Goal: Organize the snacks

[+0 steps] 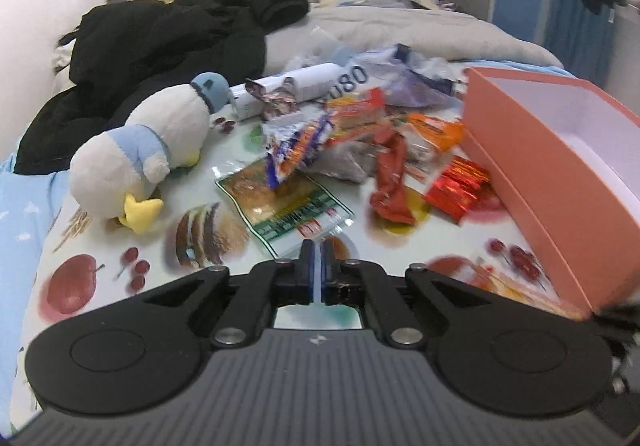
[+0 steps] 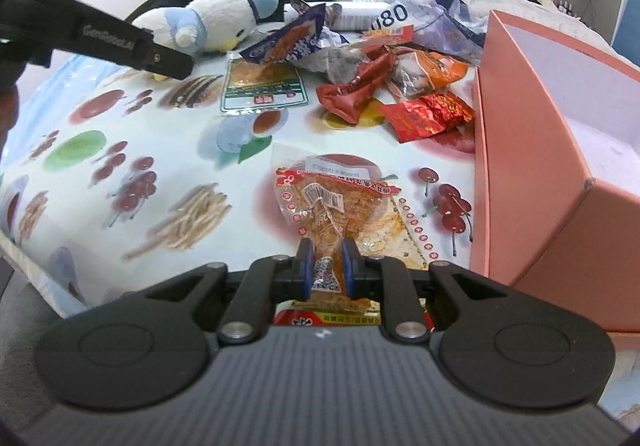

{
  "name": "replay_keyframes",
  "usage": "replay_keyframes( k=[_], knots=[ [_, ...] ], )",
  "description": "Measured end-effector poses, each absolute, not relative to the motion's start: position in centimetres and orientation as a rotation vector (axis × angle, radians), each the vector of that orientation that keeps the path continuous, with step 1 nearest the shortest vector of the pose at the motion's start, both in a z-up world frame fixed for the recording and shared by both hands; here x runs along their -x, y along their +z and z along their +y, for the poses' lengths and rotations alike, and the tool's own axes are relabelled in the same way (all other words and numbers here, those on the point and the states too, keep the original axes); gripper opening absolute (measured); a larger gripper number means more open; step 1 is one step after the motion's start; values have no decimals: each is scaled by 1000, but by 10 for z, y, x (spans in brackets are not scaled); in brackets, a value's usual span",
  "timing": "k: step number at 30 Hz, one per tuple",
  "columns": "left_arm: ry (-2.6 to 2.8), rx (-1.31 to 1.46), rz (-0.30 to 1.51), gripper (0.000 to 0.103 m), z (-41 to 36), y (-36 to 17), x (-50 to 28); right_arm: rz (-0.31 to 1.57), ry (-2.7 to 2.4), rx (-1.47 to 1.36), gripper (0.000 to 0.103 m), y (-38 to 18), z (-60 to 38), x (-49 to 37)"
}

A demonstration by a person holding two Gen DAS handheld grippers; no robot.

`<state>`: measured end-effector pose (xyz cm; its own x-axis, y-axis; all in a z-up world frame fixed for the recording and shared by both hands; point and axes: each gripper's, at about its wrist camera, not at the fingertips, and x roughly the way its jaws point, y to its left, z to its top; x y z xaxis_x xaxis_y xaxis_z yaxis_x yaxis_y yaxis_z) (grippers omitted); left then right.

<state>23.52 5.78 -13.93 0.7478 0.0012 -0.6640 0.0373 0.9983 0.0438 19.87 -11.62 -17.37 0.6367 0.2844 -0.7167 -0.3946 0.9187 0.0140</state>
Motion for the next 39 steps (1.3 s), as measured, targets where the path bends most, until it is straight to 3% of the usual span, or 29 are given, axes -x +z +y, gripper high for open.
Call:
replay_keyframes(
  k=[1, 2, 3, 4, 8, 11, 13, 16, 18, 26, 39],
  knots=[
    [-28, -53, 727, 8, 59, -140, -244, 788, 388, 152, 18, -174, -116, -199],
    [-23, -62, 729, 21, 59, -140, -255, 784, 387, 156, 18, -174, -115, -200],
    [-5, -87, 731, 47, 57, -140, -266, 779, 387, 158, 18, -173, -114, -200],
    [16, -115, 723, 56, 55, -140, -276, 774, 387, 159, 18, -173, -113, -201],
    [31, -202, 682, 57, 45, -142, -320, 765, 384, 159, 18, -173, -112, -207],
    [45, -261, 690, 55, 39, -147, -349, 764, 387, 160, 18, -173, -110, -209],
    [43, -289, 702, 46, 37, -153, -368, 758, 392, 167, 18, -173, -108, -209],
    [52, -335, 732, 28, 36, -165, -392, 768, 397, 159, 18, -174, -108, -212],
    [50, -351, 757, 4, 37, -173, -402, 771, 397, 157, 18, -175, -108, -215],
    [-14, -336, 715, 0, 44, -152, -369, 781, 382, 129, 18, -178, -113, -225],
    [-137, -312, 719, 0, 30, -134, -190, 780, 384, 144, 18, -173, -117, -210]
  ],
)
